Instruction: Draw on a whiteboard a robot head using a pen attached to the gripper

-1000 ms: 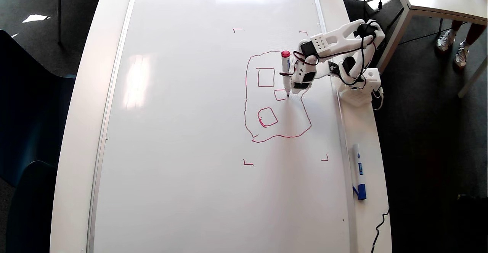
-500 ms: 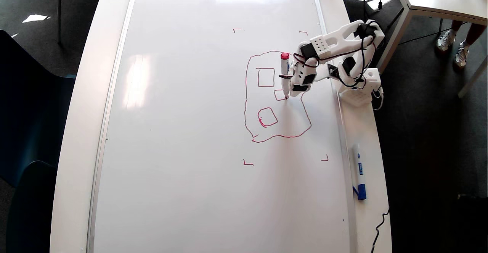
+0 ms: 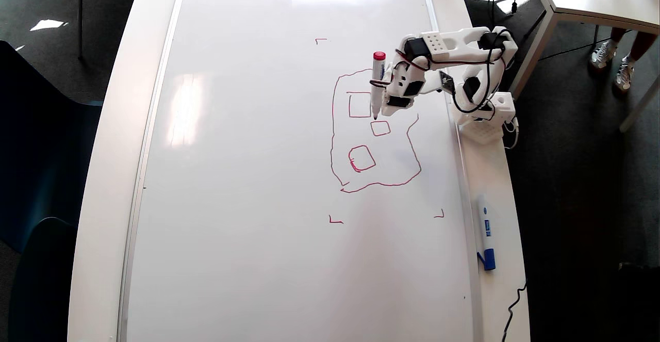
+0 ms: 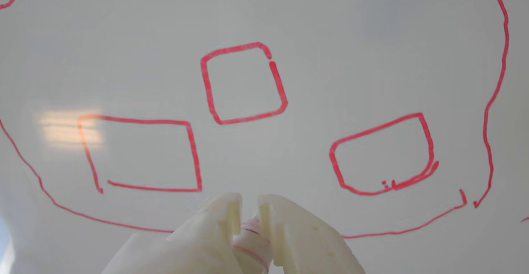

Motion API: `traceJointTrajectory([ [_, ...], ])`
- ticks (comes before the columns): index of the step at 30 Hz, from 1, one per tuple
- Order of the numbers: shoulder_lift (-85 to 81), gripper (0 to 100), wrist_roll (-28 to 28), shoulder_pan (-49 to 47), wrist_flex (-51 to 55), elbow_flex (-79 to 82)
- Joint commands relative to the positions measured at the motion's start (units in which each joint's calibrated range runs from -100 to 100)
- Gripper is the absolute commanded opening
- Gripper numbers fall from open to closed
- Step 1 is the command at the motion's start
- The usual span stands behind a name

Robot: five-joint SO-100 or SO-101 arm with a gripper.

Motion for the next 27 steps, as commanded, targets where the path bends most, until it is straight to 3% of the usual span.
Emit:
traceJointTrajectory([
  [1, 5.37, 1, 0.31, 2.07, 0.42, -8.17],
  [27, 34.64, 1, 0.26, 4.5, 0.42, -36.68],
])
